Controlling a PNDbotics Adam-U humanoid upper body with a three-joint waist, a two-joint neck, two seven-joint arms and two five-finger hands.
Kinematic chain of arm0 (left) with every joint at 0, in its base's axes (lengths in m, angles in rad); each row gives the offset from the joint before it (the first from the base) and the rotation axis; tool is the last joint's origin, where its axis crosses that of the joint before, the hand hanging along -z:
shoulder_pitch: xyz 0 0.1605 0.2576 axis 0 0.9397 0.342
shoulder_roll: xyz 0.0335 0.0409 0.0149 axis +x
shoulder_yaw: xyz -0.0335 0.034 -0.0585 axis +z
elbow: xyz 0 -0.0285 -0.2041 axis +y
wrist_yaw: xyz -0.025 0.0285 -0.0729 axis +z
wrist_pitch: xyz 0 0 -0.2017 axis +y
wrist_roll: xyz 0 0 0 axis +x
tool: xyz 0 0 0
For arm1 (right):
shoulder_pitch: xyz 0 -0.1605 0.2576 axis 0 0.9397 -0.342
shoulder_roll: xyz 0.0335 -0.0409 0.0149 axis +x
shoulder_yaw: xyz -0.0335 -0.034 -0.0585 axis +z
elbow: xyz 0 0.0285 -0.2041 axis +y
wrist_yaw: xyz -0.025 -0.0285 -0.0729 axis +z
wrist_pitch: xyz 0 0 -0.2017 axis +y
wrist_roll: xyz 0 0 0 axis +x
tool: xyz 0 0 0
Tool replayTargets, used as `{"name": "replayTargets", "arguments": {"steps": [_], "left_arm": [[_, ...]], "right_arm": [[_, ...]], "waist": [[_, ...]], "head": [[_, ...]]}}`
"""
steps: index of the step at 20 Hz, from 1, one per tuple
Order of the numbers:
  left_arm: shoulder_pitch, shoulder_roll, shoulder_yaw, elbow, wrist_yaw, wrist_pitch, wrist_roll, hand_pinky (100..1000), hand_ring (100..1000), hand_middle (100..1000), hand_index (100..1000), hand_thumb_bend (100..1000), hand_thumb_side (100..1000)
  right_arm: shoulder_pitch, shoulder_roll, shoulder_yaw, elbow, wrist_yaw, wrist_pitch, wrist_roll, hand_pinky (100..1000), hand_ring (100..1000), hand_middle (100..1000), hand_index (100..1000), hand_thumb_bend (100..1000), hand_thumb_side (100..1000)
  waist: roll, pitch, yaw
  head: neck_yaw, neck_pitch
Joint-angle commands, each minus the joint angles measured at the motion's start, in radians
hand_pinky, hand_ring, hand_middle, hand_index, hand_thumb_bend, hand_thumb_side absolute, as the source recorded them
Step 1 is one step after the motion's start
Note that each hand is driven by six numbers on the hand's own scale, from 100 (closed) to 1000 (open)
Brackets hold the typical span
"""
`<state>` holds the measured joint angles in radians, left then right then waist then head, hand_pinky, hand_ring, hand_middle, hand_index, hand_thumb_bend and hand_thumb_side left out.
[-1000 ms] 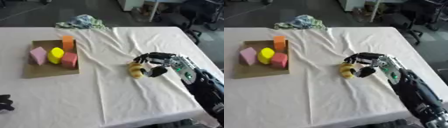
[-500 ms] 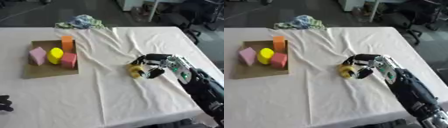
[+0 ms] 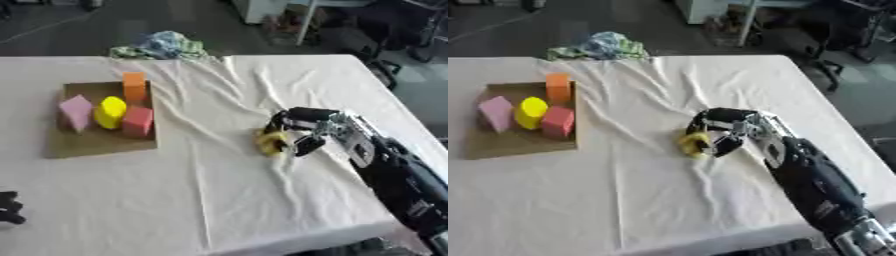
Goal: Pick up objects on the table and place them in the box.
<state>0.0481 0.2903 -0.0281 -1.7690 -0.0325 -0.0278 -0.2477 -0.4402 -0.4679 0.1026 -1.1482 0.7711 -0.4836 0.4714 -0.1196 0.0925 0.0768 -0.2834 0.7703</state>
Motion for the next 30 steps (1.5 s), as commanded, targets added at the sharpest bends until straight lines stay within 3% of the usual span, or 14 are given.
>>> {"name": "replayTargets", "arguments": {"steps": [1, 5, 10, 14, 18, 20, 22, 24, 27, 28, 30], "left_arm": [[-0.006, 0.005, 0.004, -0.011, 0.005, -0.001, 0.001, 806, 548, 573, 739, 100, 1000], [-0.005, 0.004, 0.003, -0.01, 0.006, -0.001, 0.0, 806, 548, 574, 740, 100, 1000], [-0.007, 0.002, -0.002, -0.01, 0.007, -0.001, -0.004, 806, 547, 574, 740, 100, 1000], [-0.016, -0.002, -0.011, -0.012, 0.011, -0.003, -0.012, 806, 545, 574, 740, 100, 1000], [-0.028, 0.0, -0.02, -0.013, 0.014, -0.004, -0.021, 806, 545, 574, 740, 100, 1000], [-0.034, 0.003, -0.02, -0.014, 0.015, -0.005, -0.023, 806, 544, 574, 740, 100, 1000], [-0.041, 0.005, -0.023, -0.015, 0.015, -0.005, -0.025, 806, 544, 574, 740, 100, 1000], [-0.047, 0.007, -0.028, -0.016, 0.016, -0.005, -0.03, 806, 544, 574, 740, 100, 1000], [-0.054, 0.006, -0.035, -0.016, 0.018, -0.005, -0.037, 806, 543, 574, 740, 100, 1000], [-0.055, 0.006, -0.036, -0.015, 0.018, -0.005, -0.039, 806, 543, 574, 740, 100, 1000], [-0.054, 0.006, -0.036, -0.015, 0.019, -0.005, -0.04, 806, 543, 574, 740, 100, 1000]], "right_arm": [[-0.021, -0.016, -0.039, -0.052, -0.019, 0.007, -0.044, 685, 544, 345, 550, 100, 100], [-0.067, -0.013, -0.058, -0.115, -0.049, 0.016, -0.1, 685, 536, 333, 545, 100, 100], [-0.173, 0.02, -0.019, -0.123, -0.043, 0.006, -0.168, 688, 537, 333, 547, 100, 100], [-0.265, 0.091, 0.021, -0.076, 0.009, -0.019, -0.179, 691, 545, 342, 555, 100, 100], [-0.354, 0.178, 0.024, -0.013, 0.064, -0.024, -0.171, 694, 549, 346, 559, 100, 100], [-0.47, 0.258, 0.006, 0.072, 0.134, -0.002, -0.165, 695, 552, 352, 565, 100, 100], [-0.531, 0.325, -0.016, 0.148, 0.224, 0.008, -0.185, 697, 558, 359, 570, 100, 100], [-0.561, 0.378, -0.035, 0.201, 0.316, 0.016, -0.215, 705, 580, 415, 641, 100, 100], [-0.578, 0.434, -0.054, 0.247, 0.457, 0.032, -0.263, 722, 638, 583, 849, 100, 100], [-0.578, 0.448, -0.06, 0.261, 0.498, 0.04, -0.277, 723, 642, 592, 856, 100, 100], [-0.574, 0.467, -0.07, 0.285, 0.569, 0.057, -0.298, 735, 696, 702, 914, 116, 126]], "waist": [[0.015, -0.02, -0.002], [0.014, -0.023, -0.001], [0.017, -0.026, 0.011], [0.028, -0.023, 0.031], [0.032, -0.014, 0.062], [0.03, -0.003, 0.067], [0.03, 0.004, 0.076], [0.03, 0.008, 0.089], [0.03, 0.011, 0.102], [0.031, 0.012, 0.105], [0.031, 0.012, 0.107]], "head": [[0.001, 0.0], [0.001, 0.0], [-0.006, 0.0], [-0.023, 0.0], [-0.047, 0.0], [-0.047, 0.0], [-0.053, 0.0], [-0.06, 0.0], [-0.068, 0.0], [-0.07, 0.0], [-0.072, 0.0]]}}
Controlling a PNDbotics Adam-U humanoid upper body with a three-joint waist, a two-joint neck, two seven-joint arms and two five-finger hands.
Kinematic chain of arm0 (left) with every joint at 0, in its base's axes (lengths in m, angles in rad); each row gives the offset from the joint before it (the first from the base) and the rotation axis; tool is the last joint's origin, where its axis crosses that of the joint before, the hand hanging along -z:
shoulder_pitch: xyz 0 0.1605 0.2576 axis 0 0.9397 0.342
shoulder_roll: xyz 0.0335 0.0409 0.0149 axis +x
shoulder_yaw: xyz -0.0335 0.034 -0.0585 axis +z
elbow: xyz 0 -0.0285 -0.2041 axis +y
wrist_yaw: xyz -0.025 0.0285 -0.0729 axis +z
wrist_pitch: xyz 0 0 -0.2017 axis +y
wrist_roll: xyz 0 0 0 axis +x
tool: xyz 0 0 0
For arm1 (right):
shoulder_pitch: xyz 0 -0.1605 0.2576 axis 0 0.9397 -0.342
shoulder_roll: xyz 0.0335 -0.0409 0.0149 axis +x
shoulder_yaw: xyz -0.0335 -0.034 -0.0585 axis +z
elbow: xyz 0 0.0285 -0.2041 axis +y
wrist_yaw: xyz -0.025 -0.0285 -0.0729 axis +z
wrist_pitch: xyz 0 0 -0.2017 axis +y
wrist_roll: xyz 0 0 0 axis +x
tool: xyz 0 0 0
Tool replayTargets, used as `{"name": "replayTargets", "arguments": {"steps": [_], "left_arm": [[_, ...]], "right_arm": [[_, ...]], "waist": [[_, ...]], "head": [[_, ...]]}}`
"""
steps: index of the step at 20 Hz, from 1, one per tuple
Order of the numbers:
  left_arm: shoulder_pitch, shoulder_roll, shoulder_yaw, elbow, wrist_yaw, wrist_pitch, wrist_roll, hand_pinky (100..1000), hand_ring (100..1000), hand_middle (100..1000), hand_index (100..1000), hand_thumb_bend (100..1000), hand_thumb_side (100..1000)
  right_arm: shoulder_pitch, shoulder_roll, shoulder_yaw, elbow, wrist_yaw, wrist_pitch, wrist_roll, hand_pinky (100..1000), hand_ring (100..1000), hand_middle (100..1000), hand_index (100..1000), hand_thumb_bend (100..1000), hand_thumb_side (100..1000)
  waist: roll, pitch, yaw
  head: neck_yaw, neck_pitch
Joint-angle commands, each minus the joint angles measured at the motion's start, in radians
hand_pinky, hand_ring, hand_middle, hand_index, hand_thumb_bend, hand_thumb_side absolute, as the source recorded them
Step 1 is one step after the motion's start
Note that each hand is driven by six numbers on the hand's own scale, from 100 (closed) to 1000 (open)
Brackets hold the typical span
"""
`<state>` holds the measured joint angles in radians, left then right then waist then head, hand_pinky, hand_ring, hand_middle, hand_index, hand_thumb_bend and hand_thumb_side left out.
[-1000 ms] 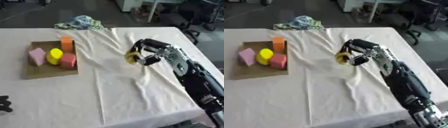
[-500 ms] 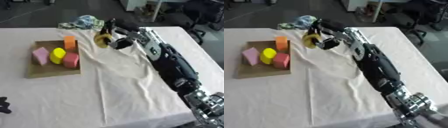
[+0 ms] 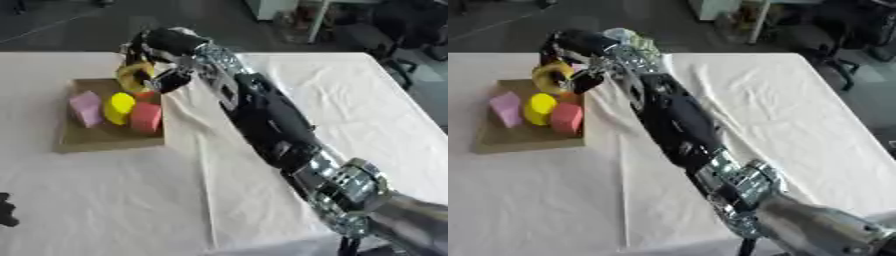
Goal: Pick up objects on the table and place them in the box.
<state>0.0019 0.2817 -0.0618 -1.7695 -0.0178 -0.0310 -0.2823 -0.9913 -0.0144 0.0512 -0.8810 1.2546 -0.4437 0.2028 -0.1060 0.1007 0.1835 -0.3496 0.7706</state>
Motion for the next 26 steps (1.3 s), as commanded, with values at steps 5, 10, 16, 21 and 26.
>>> {"name": "replayTargets", "arguments": {"steps": [5, 10, 16, 21, 26], "left_arm": [[-0.002, 0.014, -0.001, -0.012, 0.003, 0.001, -0.005, 806, 542, 574, 740, 100, 1000], [0.001, 0.014, 0.001, -0.012, 0.002, 0.001, -0.004, 806, 542, 574, 740, 100, 1000], [0.018, 0.016, 0.013, -0.011, -0.002, 0.002, 0.008, 807, 541, 574, 739, 100, 1000], [0.033, 0.014, 0.024, -0.009, -0.005, 0.004, 0.018, 807, 540, 574, 739, 100, 1000], [0.032, 0.014, 0.036, -0.011, -0.008, 0.002, 0.032, 807, 540, 574, 739, 100, 1000]], "right_arm": [[-0.012, 0.023, -0.042, 0.036, 0.184, 0.075, -0.12, 750, 763, 836, 975, 247, 568], [-0.006, 0.011, -0.044, 0.002, 0.214, 0.109, -0.227, 756, 767, 843, 978, 187, 393], [0.047, -0.074, -0.049, -0.152, -0.002, 0.082, -0.283, 737, 689, 752, 945, 100, 139], [0.186, -0.187, -0.035, -0.349, -0.333, 0.085, -0.284, 719, 633, 693, 918, 100, 184], [0.419, -0.28, -0.073, -0.546, -0.726, 0.122, -0.289, 725, 612, 636, 885, 100, 349]], "waist": [[0.013, 0.0, -0.003], [0.011, 0.0, -0.01], [0.003, -0.01, -0.044], [-0.004, -0.02, -0.08], [-0.008, -0.026, -0.108]], "head": [[-0.002, -0.001], [0.002, -0.001], [0.036, -0.001], [0.076, -0.001], [0.134, -0.001]]}}
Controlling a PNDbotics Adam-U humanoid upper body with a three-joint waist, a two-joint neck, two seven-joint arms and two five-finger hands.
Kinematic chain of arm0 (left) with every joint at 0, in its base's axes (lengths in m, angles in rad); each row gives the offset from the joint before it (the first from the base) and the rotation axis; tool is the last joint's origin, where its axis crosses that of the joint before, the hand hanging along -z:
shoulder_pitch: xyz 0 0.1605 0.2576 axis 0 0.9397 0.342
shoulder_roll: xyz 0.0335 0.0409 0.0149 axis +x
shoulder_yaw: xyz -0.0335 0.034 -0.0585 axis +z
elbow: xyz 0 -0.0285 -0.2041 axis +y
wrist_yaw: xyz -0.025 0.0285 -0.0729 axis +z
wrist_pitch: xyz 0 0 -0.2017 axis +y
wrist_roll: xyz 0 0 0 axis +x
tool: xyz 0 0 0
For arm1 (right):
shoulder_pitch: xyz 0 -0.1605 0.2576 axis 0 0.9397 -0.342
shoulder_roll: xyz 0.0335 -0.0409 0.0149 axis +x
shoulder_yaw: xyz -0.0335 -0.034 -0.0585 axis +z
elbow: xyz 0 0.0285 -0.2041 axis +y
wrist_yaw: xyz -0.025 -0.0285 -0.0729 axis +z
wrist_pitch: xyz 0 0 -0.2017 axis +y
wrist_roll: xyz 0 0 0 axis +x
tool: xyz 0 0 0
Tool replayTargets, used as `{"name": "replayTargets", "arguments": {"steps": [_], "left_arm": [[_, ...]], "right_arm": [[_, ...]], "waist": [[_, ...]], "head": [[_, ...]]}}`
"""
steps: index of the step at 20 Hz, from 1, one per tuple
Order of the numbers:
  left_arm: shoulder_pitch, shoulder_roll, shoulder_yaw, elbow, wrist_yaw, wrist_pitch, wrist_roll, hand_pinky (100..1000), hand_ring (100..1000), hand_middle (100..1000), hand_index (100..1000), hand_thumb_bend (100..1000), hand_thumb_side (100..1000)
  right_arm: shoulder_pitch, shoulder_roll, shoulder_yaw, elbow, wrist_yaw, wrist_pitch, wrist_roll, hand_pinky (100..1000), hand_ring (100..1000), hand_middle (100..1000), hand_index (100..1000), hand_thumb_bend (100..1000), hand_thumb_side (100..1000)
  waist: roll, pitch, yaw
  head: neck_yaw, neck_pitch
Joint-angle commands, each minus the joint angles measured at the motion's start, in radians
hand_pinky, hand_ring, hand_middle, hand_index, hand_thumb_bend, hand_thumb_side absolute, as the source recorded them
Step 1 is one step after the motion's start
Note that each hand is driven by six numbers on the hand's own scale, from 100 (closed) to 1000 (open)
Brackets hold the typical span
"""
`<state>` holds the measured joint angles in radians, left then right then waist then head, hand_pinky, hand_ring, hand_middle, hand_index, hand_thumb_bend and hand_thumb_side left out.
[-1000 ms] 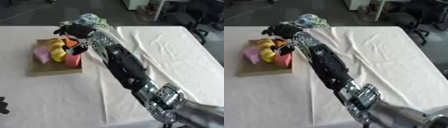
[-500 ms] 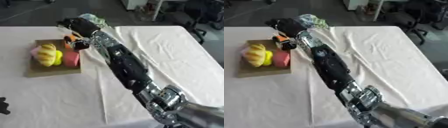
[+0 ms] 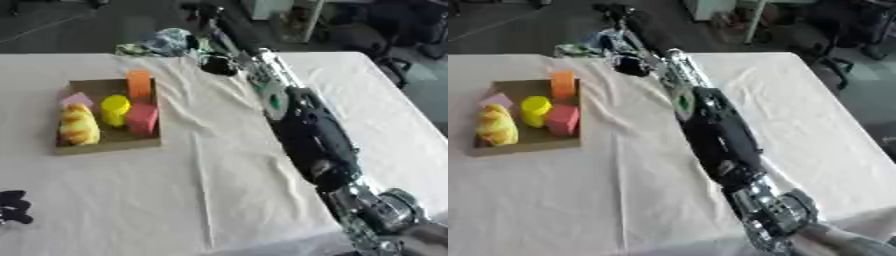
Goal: Pick up objects on the table and place them in the box.
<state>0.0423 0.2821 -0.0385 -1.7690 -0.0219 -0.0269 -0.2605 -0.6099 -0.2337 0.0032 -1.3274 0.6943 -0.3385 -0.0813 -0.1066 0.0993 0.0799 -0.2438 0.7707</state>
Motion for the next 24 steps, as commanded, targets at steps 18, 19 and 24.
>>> {"name": "replayTargets", "arguments": {"steps": [18, 19, 24], "left_arm": [[0.01, 0.004, 0.013, -0.019, 0.01, -0.008, 0.039, 804, 543, 580, 741, 100, 1000], [0.012, 0.005, 0.013, -0.019, 0.011, -0.008, 0.04, 804, 544, 581, 741, 100, 1000], [0.015, 0.002, 0.001, -0.016, 0.017, -0.009, 0.04, 802, 545, 582, 743, 100, 1000]], "right_arm": [[0.483, 0.063, -0.116, -0.315, -0.666, 0.101, -0.035, 698, 568, 583, 835, 100, 658], [0.485, 0.069, -0.112, -0.314, -0.69, 0.107, -0.035, 698, 567, 582, 834, 100, 657], [0.504, 0.088, -0.103, -0.312, -0.734, 0.122, -0.025, 697, 564, 578, 829, 100, 661]], "waist": [[0.008, -0.01, -0.049], [0.007, -0.01, -0.053], [0.005, -0.009, -0.068]], "head": [[0.231, -0.001], [0.233, -0.001], [0.224, -0.001]]}}
